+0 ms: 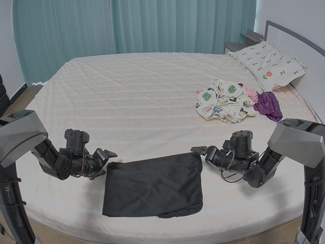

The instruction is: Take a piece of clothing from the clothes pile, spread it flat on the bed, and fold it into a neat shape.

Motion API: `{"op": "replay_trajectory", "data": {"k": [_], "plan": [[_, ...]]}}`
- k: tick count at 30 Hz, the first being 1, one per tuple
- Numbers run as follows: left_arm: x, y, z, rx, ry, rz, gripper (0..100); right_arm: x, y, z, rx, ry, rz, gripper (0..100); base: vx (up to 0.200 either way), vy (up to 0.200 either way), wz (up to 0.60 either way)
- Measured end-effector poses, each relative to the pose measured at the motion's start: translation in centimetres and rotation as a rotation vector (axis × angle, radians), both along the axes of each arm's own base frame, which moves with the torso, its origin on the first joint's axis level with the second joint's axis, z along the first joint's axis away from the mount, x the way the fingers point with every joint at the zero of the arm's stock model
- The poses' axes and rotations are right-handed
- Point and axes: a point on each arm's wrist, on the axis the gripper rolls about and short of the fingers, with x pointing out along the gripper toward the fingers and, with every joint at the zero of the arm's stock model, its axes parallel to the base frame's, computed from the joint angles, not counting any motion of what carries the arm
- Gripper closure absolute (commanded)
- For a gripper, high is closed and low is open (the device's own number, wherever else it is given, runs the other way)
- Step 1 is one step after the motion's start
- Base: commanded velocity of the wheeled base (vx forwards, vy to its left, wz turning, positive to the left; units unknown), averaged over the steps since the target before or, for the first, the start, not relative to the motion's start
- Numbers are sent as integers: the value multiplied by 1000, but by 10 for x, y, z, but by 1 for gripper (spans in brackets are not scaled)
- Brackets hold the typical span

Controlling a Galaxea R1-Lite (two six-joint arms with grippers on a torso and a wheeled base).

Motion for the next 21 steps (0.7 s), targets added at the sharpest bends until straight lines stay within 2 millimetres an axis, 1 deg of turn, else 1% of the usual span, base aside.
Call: {"op": "replay_trajectory", "data": {"k": [7,11,14,21], "plan": [[-3,3,16,-3,-188,43,0,-23,-3,3,15,53,111,0,0,0,0],[-6,8,18,-31,-199,90,0,-38,5,-1,-12,79,176,0,0,0,0],[-7,12,23,-62,-210,121,0,-46,10,-4,-38,87,212,0,0,0,0],[-6,16,28,-74,-227,133,0,-57,29,-8,-53,93,278,0,0,0,0]]}}
